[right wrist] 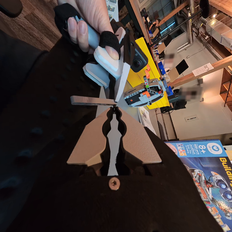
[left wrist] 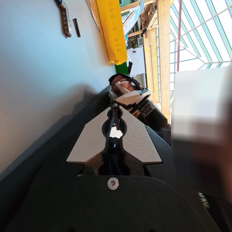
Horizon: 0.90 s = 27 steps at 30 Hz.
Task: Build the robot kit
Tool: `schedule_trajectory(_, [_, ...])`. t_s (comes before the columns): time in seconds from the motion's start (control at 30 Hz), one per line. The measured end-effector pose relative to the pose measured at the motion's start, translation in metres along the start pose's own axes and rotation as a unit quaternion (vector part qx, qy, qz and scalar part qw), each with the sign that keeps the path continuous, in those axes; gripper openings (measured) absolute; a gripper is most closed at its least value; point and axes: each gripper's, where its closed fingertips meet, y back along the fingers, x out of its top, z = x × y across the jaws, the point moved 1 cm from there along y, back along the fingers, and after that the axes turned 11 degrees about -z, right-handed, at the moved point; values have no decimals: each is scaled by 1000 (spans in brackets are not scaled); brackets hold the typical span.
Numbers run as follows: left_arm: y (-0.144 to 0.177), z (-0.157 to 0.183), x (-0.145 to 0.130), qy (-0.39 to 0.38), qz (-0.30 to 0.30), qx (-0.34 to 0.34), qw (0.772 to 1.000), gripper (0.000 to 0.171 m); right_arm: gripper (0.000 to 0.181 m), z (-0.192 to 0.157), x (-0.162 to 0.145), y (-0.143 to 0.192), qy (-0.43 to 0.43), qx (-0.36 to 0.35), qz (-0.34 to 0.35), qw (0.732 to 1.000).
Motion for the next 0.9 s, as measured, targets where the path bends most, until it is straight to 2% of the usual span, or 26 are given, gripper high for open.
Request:
schedule_trajectory(0.3, [1, -2, -5, -8, -66, 17, 998, 5, 2, -5, 3, 0, 16, 6, 14, 1000])
schedule_trajectory(0.9, [-1, -4, -10, 16, -99, 8, 995, 5, 2, -12, 5, 2, 47, 17, 33, 998])
